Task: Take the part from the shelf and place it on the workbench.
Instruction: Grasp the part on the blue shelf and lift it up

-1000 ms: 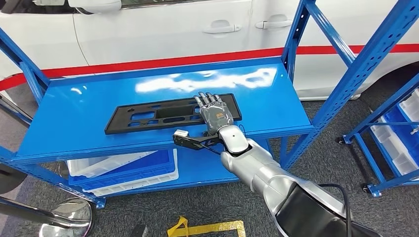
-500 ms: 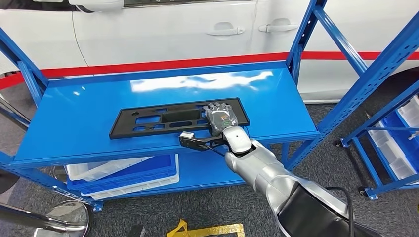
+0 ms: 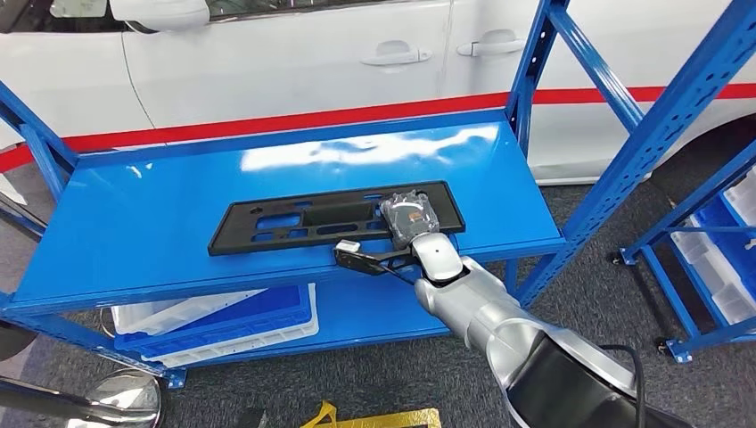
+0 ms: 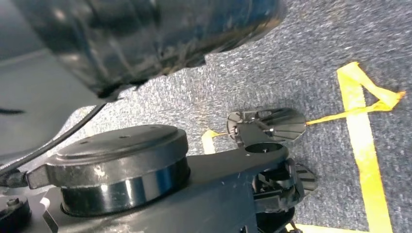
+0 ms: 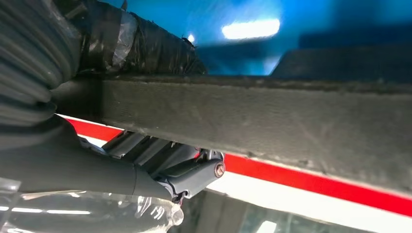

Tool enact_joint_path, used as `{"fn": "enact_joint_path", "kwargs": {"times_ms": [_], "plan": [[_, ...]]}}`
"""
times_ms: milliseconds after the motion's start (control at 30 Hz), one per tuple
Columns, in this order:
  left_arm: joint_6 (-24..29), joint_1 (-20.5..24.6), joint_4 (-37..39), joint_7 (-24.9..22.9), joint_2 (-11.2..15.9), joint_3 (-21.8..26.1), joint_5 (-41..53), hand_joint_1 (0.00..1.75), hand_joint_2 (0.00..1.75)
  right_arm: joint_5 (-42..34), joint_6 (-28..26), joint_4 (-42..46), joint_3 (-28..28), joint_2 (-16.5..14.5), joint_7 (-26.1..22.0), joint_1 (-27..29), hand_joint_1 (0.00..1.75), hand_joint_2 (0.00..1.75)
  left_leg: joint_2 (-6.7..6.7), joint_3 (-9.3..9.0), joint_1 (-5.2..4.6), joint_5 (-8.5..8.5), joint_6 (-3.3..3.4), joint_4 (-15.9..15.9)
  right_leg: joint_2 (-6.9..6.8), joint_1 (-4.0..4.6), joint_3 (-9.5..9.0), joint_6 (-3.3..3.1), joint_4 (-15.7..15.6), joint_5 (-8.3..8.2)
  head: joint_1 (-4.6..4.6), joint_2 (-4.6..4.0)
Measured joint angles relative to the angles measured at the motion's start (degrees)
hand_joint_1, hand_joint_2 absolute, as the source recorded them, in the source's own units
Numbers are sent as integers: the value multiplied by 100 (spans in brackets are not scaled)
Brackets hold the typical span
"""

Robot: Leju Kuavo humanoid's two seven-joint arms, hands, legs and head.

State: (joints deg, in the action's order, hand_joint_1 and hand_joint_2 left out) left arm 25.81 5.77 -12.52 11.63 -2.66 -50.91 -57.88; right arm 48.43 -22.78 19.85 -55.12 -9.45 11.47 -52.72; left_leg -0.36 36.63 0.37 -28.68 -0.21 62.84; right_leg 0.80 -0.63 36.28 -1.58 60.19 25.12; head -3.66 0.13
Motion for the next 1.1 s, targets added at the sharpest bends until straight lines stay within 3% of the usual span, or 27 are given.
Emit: {"fn": "enact_joint_path", "kwargs": {"times_ms": [67, 133, 167, 200, 233, 300, 400, 500, 567, 633, 667, 700, 733, 800, 867, 1000, 1033, 1100], "plan": [[46, 2, 0, 74, -4, -28, 29, 0, 0, -32, -271, 0, 1, 27, -89, 12, 175, 175, 7, 353, 10, -318, -34, 709, -1, 14, -13, -35, -2, 11, -15, 0], [119, -5, 0, 185, -8, -64, 43, 0, 0, -94, -648, 5, 11, 67, -248, 42, 175, 175, 7, 624, 12, -427, -39, 1191, 2, 38, -19, -52, 0, 20, -14, 0], [159, -7, 0, 251, -10, -74, 41, 0, 0, -133, -855, 16, 24, 86, -346, 55, 175, 175, 7, 628, 12, -338, -26, 1159, 6, 49, -25, -57, 1, 24, -14, 0], [196, -6, 0, 327, -12, -78, 32, 0, 0, -165, -1062, 43, 45, 105, -452, 65, 175, 175, 7, 530, 10, -162, -1, 923, 12, 59, -35, -61, 2, 29, -14, 0], [224, -3, -1, 410, -13, -78, 11, 0, 0, -171, -1248, 94, 77, 122, -559, 69, 175, 175, 7, 363, 4, 52, 31, 563, 19, 67, -49, -62, 3, 35, -13, 0], [269, 6, 0, 577, -15, -78, -54, 0, 0, -94, -1519, 269, 219, 163, -820, 69, 175, 175, 6, 44, -30, 309, 97, -93, 28, 68, -65, -49, -17, 41, -10, 0], [306, 7, 0, 735, -28, -78, -142, 0, 0, 66, -1656, 634, 624, 202, -1194, 125, 175, 175, -4, -97, -92, 322, 158, -387, 31, 59, -50, 12, -45, 25, -15, 0], [305, -4, 0, 834, -40, -78, -218, 0, 0, 157, -1667, 1116, 1114, 233, -1580, 248, 175, 175, -4, -159, -65, 346, 209, -497, 14, 61, -47, 97, -25, 78, -8, 0], [291, 4, 0, 867, -51, -78, -252, 0, 0, 161, -1671, 1396, 1423, 252, -1772, 308, 175, 175, 1, -215, -41, 368, 246, -566, -1, 60, 140, 142, 411, 333, 4, 0], [261, 7, 0, 897, -58, -78, -300, 0, 0, 67, -1673, 1690, 1755, 259, -1979, 403, 175, 175, 0, -230, -45, 358, 264, -567, -7, 54, 500, 165, 1181, 652, 14, 0], [249, 3, 0, 914, -60, -77, -319, 0, 0, -28, -1673, 1845, 1901, 263, -2085, 470, 175, 175, 0, -234, -45, 350, 271, -560, -8, 51, 640, 172, 1444, 712, 15, 0], [239, -3, 0, 932, -60, -76, -337, 0, 0, -142, -1673, 2007, 2022, 268, -2189, 543, 175, 175, -1, -239, -44, 340, 275, -551, -9, 48, 694, 176, 1516, 670, 16, 0], [237, -7, 0, 947, -61, -76, -355, 0, 0, -268, -1674, 2181, 2123, 273, -2279, 615, 175, 175, -3, -243, -43, 325, 272, -535, -11, 45, 636, 175, 1356, 526, 17, 0], [237, -9, 0, 981, -64, -74, -385, 0, 0, -562, -1675, 2561, 2287, 280, -2389, 732, 175, 175, -3, -243, -40, 284, 252, -484, -17, 41, 316, 158, 654, 163, 15, 0], [234, 3, 0, 1011, -66, -67, -429, 0, 0, -978, -1676, 3056, 2420, 298, -2425, 859, 175, 175, -6, -212, -55, 252, 210, -409, -15, 53, 55, 127, 124, 6, 13, 0], [206, -20, 0, 1034, -65, -27, -594, 0, 0, -1714, -1676, 4140, 2504, 398, -2445, 1240, 175, 175, -11, -175, -59, 235, 139, -352, 2, 64, -5, 54, -2, -20, 11, 0], [197, -27, 0, 1037, -64, -7, -637, 0, 0, -1789, -1676, 4381, 2505, 417, -2453, 1359, 175, 175, -7, -143, -57, 155, 116, -285, 0, 53, -10, 26, -24, -38, 1, 0], [172, -28, 0, 1043, -64, 38, -711, 0, 0, -1889, -1674, 4895, 2504, 454, -2471, 1596, 175, 175, 3, 31, -38, -181, 64, 133, -10, 34, -5, -26, -59, -73, -21, 0]]}}
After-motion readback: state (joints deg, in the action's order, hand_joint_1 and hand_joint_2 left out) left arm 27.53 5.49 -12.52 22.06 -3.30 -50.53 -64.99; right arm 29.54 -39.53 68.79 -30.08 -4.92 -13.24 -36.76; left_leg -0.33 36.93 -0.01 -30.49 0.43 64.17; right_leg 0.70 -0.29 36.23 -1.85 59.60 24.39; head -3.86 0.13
